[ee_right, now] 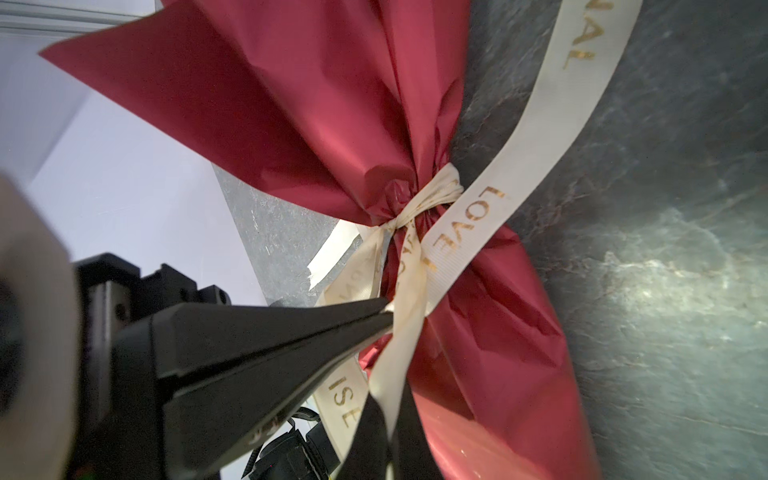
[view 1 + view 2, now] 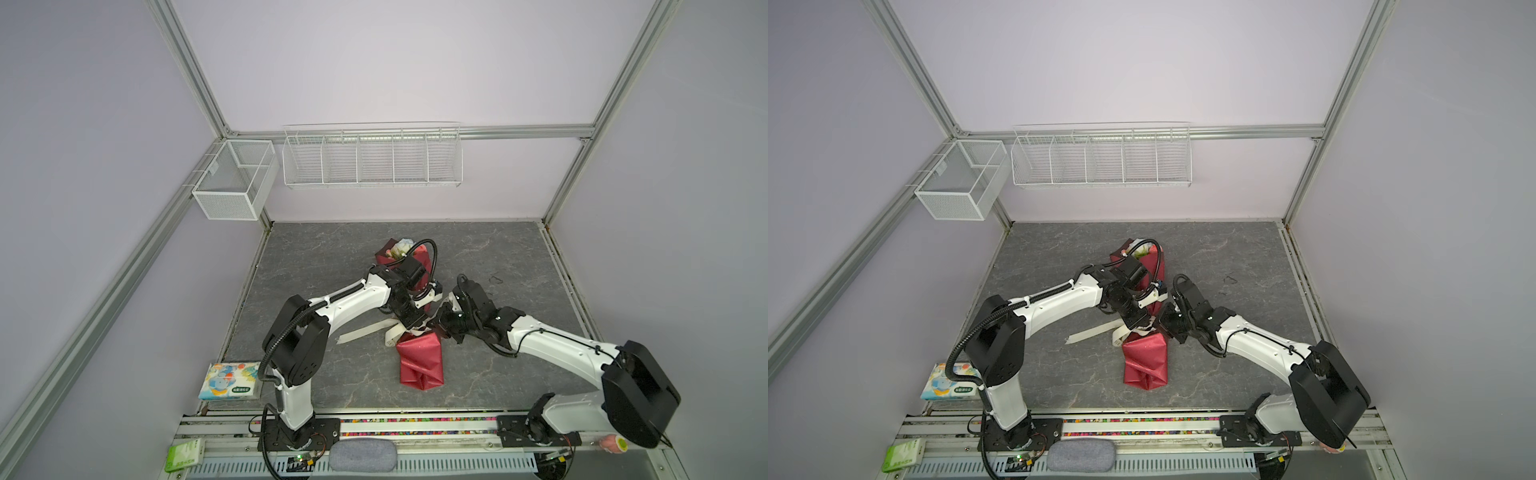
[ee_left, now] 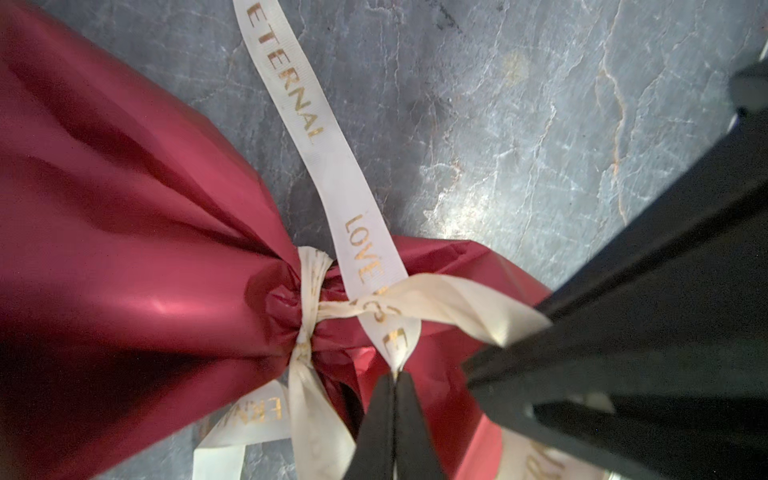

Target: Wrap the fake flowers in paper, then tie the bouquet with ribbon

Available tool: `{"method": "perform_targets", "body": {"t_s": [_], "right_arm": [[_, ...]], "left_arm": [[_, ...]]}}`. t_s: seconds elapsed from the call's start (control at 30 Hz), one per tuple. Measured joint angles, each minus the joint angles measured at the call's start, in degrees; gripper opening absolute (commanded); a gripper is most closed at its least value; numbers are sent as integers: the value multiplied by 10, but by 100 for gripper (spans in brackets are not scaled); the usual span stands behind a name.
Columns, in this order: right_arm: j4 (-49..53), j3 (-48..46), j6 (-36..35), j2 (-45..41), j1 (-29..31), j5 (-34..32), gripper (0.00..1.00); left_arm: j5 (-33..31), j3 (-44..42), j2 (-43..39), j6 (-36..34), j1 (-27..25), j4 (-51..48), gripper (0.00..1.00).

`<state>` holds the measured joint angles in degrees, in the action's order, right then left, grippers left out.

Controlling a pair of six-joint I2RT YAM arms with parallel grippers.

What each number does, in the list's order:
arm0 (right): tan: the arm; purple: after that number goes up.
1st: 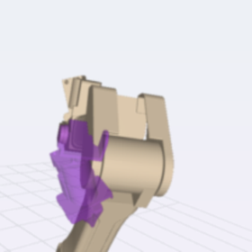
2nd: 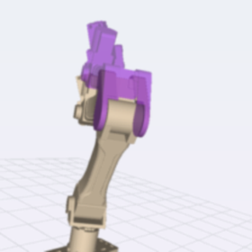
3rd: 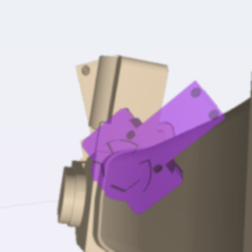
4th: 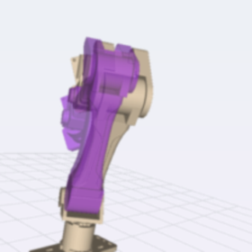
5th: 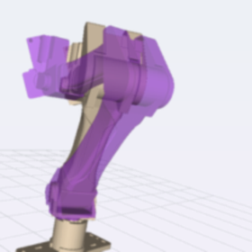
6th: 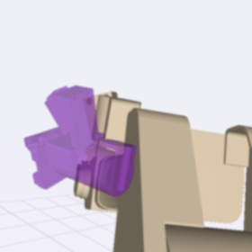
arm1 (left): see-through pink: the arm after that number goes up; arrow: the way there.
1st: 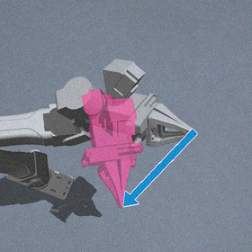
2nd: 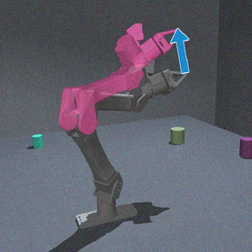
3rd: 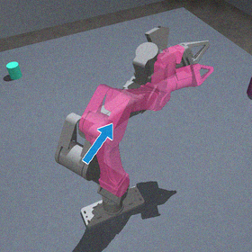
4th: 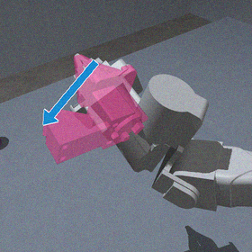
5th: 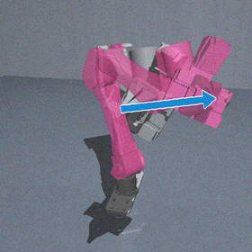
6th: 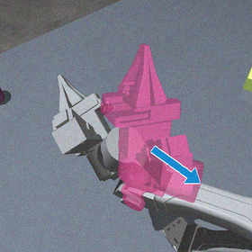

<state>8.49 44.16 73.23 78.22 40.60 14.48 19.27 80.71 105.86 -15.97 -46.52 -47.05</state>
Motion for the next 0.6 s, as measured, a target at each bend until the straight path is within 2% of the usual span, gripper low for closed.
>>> {"method": "perform_targets", "body": {"t_s": [0.2,0.37,0.53,0.6], "right_arm": [[3,0,-2,0,0,-1,10],[3,-2,-18,0,5,-10,19],[23,-1,-60,-13,8,-38,39],[42,0,-84,-26,8,-54,43]], "left_arm": [[-4,-28,-40,9,0,16,0],[-1,-53,-99,29,0,44,0],[2,-68,-120,51,0,73,0],[3,-73,-120,60,1,82,0]]}}
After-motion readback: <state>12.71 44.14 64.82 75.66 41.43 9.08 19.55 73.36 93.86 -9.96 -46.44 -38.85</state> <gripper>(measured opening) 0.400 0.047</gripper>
